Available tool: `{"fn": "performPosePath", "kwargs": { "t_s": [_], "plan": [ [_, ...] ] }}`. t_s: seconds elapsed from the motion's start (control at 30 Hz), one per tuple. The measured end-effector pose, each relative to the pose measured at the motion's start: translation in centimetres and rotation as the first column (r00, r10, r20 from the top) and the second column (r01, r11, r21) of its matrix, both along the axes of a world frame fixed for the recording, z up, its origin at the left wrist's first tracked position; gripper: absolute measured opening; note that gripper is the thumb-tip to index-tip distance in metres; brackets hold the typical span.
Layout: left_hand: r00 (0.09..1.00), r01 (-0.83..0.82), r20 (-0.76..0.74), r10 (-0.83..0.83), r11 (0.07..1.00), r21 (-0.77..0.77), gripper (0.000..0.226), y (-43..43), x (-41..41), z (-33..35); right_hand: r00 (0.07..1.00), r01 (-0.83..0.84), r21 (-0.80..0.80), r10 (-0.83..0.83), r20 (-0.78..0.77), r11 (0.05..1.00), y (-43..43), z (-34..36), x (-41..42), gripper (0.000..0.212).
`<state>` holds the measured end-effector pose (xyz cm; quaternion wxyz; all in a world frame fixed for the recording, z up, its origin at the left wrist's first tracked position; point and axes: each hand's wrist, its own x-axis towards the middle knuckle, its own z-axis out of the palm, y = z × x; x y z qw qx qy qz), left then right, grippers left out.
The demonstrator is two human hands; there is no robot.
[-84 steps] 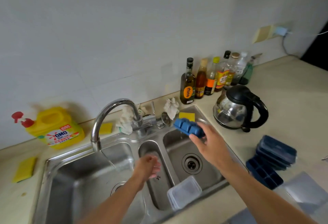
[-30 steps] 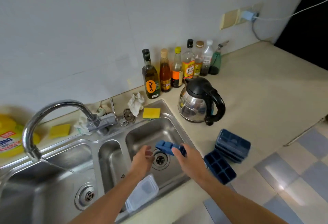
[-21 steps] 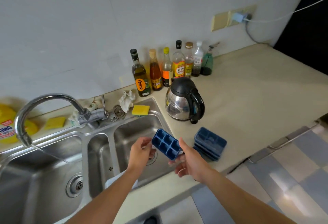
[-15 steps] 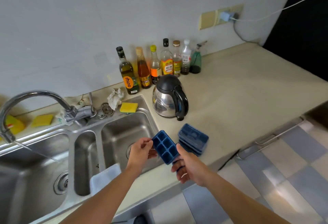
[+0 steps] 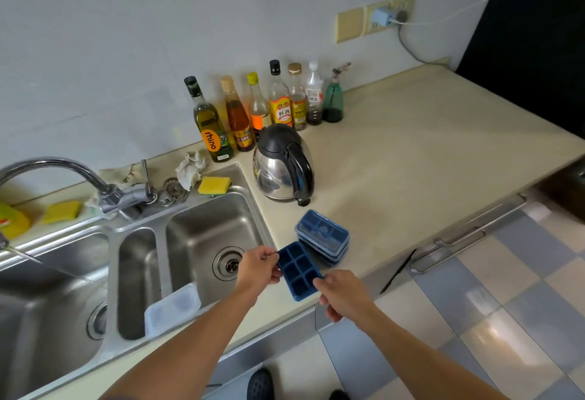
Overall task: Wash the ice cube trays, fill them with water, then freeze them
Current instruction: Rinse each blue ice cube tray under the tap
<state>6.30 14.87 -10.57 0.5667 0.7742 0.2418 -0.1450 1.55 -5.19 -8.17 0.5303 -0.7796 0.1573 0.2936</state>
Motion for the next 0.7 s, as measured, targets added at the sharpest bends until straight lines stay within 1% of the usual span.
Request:
{"fn": "performPosePath", "kwargs": {
  "t_s": [0.07, 0.1, 0.17, 0.3, 0.4, 0.5, 0.57, 0.63, 0.7],
  "plan": [
    [1.000, -0.008, 0.003, 0.008, 1.000, 0.001, 0.012, -0.1, 0.2, 0.0, 0.998, -0.042, -0.074, 0.045, 0.043, 0.996, 0.2, -0.2, 0.1, 0.025],
    [1.000, -0.009, 0.006, 0.009, 1.000, 0.001, 0.011, -0.2, 0.3, 0.0, 0.997, -0.051, -0.086, 0.056, 0.053, 0.995, 0.2, -0.3, 0.2, 0.023],
    [1.000, -0.001, 0.016, 0.001, 1.000, 0.019, 0.011, -0.3, 0.5, -0.1, 0.996, -0.049, -0.079, 0.055, 0.068, 0.996, 0.3, -0.7, 0.3, 0.019],
    [0.999, -0.006, 0.051, 0.002, 0.997, 0.083, 0.012, -0.4, 0.2, -0.7, 0.991, 0.010, -0.065, -0.002, 0.131, 0.998, 0.0, -2.0, 0.3, 0.015],
    [0.998, 0.032, 0.048, -0.038, 0.992, 0.126, 0.008, -0.1, 0.0, -1.2, 0.993, 0.013, -0.105, 0.000, 0.121, 0.994, -0.2, -3.1, 0.4, 0.014],
    [0.998, 0.066, 0.011, -0.068, 0.994, 0.089, 0.012, 0.3, 0.3, -1.4, 0.992, 0.048, -0.168, -0.028, 0.123, 0.985, -0.5, -3.6, 0.7, 0.018],
    [0.995, 0.097, -0.032, -0.095, 0.993, 0.060, 0.013, 0.7, 0.6, -1.4, 0.982, 0.127, -0.213, -0.092, 0.166, 0.969, -0.8, -3.4, 0.9, 0.022],
    [0.992, 0.113, -0.059, -0.111, 0.993, 0.031, 0.013, 1.1, 0.8, -1.6, 0.957, 0.216, -0.243, -0.156, 0.244, 0.946, -1.1, -2.9, 1.0, 0.032],
    [0.991, 0.128, -0.051, -0.127, 0.991, 0.023, 0.012, 1.4, 0.9, -1.7, 0.916, 0.264, -0.296, -0.142, 0.376, 0.918, -1.4, -2.2, 1.3, 0.041]
  ]
}}
